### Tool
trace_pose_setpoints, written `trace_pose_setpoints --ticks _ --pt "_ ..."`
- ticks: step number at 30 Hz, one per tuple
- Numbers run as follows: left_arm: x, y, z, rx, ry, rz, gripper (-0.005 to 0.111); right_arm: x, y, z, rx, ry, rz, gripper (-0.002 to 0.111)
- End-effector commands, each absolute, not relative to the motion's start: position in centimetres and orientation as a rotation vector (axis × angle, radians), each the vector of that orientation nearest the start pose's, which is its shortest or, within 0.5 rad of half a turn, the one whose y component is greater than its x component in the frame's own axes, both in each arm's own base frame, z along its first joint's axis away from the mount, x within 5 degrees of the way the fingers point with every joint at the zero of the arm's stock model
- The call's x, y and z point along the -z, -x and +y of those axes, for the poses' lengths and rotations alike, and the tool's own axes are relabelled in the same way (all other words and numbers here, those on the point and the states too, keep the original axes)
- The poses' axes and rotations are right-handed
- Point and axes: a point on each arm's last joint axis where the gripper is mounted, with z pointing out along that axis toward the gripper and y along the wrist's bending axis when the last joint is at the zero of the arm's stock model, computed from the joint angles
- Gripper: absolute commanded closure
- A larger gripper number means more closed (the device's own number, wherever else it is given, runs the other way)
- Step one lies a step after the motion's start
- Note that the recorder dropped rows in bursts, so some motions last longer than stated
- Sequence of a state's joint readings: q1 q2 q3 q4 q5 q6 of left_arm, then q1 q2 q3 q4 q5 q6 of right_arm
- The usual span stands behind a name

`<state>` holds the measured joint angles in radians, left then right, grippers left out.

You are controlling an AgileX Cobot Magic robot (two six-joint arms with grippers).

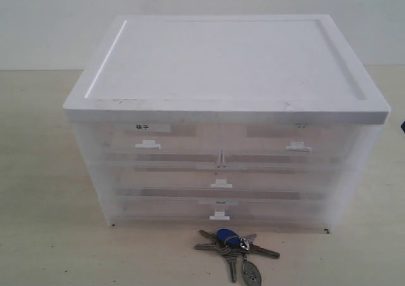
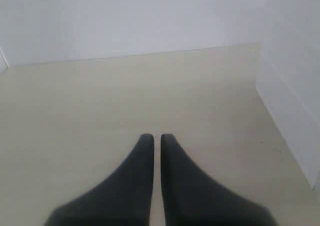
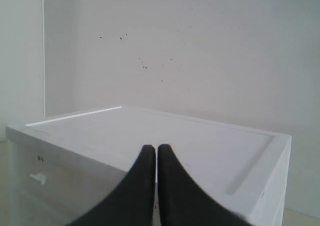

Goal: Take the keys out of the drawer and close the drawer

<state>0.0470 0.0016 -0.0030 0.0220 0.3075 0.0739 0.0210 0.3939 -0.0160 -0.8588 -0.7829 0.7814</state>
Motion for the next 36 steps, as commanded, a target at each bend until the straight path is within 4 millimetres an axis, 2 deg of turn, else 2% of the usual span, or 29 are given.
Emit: trace_pose_setpoints --ticks 1,6,11,16,31,36 --pt "-18.5 -5.4 0.3 -0.107 -0.035 1.791 0.102 -23.7 -7.3 5.0 -0.464 0.433 1.272 0.108" --pt "-18.5 -5.4 0.3 -0.107 -0.035 1.791 0.102 -23.8 -6.8 4.7 -0.418 0.416 1.264 0.108" --pt "-18.5 -5.4 0.3 -0.107 -0.035 1.791 0.102 -24.0 -5.5 3.6 -0.276 0.358 1.22 0.108" --pt "-18.5 -5.4 0.3 -0.107 -0.035 1.791 0.102 -24.2 -4.3 3.1 -0.206 0.32 1.151 0.108" --pt "-18.5 -5.4 0.3 -0.107 -0.035 1.791 0.102 -24.1 -4.6 2.3 -0.156 0.249 1.179 0.108" --pt "-18.5 -5.4 0.3 -0.107 -0.035 1.791 0.102 -24.3 -4.7 1.0 -0.142 0.065 1.139 0.108"
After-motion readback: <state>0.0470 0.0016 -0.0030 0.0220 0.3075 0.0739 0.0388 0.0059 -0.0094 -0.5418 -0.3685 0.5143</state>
